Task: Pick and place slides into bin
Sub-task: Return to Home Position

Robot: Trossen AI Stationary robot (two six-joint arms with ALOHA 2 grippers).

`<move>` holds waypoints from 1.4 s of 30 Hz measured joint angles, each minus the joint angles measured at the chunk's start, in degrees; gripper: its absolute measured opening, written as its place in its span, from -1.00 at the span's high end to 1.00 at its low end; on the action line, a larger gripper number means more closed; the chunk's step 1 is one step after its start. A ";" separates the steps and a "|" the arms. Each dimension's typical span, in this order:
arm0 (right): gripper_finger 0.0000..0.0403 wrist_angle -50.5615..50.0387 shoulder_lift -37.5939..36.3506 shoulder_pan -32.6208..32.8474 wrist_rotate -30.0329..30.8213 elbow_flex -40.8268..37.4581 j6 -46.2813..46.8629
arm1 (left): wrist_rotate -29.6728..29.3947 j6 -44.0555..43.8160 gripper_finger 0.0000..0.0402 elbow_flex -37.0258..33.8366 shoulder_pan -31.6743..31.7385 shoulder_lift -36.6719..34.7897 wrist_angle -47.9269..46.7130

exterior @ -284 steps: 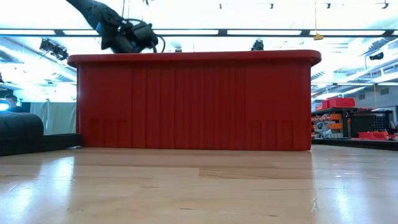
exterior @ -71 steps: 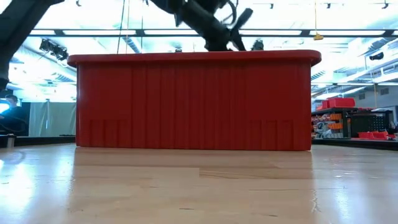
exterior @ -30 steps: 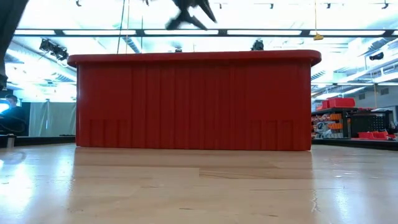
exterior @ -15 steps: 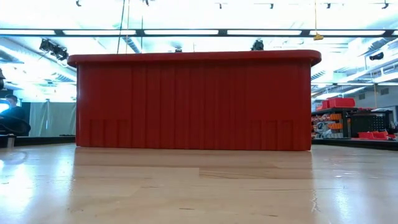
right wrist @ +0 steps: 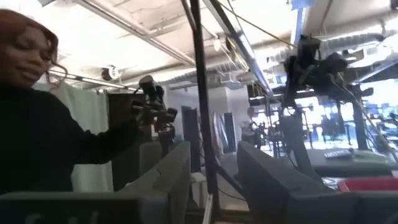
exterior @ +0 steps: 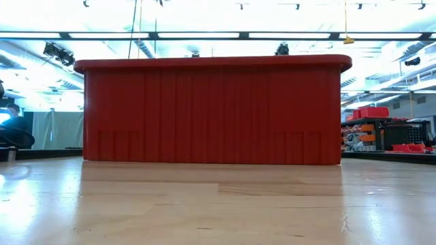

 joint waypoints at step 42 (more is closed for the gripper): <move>0.31 -1.42 0.12 -0.20 2.27 -4.04 0.63 | 25.61 8.13 0.48 -91.20 1.49 -49.96 80.80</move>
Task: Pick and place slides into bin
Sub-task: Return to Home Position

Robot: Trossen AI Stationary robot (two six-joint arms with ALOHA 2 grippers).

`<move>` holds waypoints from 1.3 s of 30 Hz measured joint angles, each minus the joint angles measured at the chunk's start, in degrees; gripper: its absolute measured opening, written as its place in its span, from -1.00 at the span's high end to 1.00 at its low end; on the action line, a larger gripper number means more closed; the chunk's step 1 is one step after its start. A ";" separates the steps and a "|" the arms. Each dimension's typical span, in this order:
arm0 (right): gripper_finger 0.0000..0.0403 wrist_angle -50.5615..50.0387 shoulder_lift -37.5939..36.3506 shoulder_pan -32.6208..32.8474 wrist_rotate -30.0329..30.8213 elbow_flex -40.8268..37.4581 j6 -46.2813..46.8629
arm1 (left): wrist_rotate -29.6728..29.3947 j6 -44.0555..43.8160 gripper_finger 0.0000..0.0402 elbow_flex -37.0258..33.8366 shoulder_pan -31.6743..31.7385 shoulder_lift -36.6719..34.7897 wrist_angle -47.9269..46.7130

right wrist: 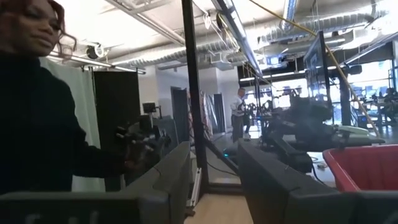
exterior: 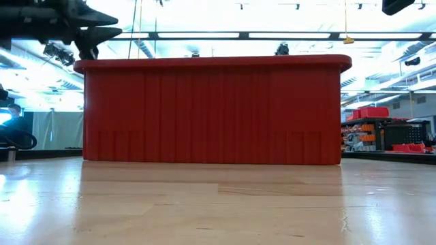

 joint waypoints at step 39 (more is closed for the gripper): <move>0.31 -2.86 0.00 0.01 13.13 0.00 1.44 | 5.99 -4.81 0.47 -5.80 -27.58 0.07 5.70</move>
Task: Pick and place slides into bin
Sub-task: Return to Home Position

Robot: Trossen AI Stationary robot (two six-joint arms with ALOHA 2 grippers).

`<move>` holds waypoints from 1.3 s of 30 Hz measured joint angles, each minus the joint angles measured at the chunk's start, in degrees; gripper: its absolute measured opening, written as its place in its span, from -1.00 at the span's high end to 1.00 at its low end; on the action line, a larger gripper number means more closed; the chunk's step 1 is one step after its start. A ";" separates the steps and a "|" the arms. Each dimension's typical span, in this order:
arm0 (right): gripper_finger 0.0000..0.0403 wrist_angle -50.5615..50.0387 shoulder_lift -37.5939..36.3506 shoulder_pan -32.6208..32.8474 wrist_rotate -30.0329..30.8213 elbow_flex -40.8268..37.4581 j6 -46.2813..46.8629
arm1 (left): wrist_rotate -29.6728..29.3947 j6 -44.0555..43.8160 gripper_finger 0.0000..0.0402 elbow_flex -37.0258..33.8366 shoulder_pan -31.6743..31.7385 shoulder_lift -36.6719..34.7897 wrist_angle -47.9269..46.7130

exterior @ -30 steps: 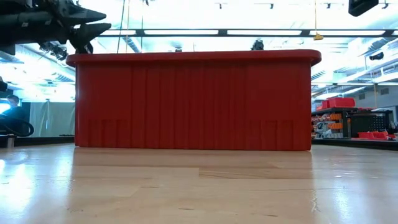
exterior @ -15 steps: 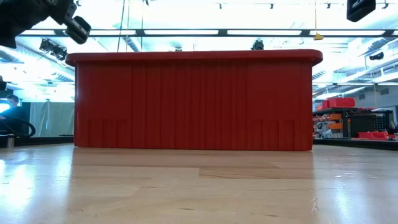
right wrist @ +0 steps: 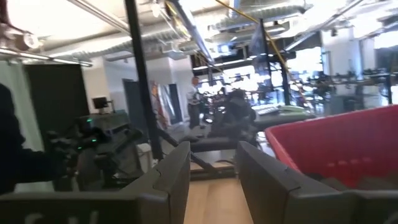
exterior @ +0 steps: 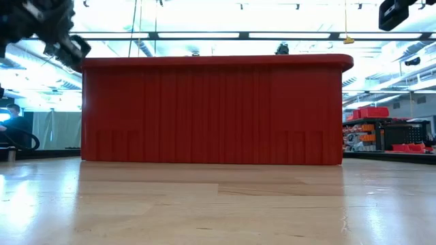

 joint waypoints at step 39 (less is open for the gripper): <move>0.31 -6.41 0.02 -0.05 -0.52 -0.02 4.90 | -11.15 1.22 0.47 -3.82 -0.88 -5.80 -7.29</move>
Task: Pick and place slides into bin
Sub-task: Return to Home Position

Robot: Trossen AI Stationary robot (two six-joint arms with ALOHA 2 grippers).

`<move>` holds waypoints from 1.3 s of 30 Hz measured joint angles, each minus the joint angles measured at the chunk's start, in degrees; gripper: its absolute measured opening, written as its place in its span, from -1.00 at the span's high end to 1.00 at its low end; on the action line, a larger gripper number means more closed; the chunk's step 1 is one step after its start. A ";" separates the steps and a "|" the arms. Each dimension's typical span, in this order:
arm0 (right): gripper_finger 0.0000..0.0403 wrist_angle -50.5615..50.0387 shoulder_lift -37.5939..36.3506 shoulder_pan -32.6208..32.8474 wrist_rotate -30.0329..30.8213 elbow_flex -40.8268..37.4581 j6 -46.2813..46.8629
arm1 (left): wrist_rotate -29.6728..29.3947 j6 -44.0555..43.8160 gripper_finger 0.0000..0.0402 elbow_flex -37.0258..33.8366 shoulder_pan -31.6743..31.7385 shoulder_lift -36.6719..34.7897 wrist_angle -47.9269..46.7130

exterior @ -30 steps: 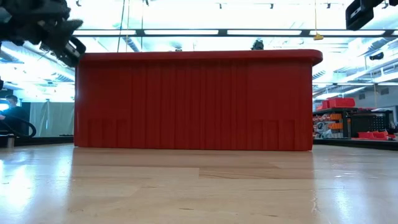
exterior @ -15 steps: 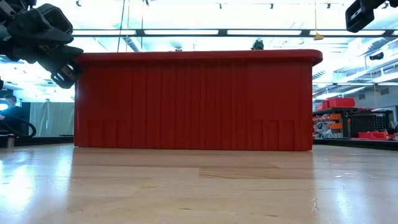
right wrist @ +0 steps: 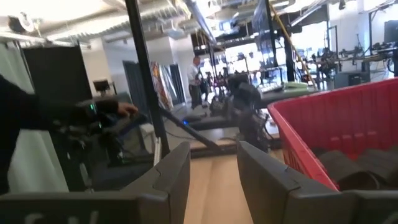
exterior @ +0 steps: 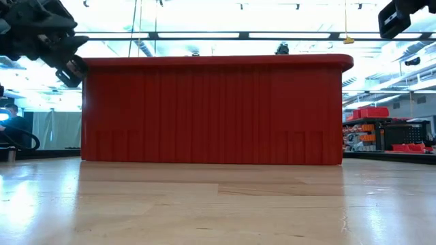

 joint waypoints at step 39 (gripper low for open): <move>0.31 -13.22 0.15 0.17 -0.46 -9.48 0.02 | 0.04 -0.02 0.47 0.01 0.00 -3.20 -0.07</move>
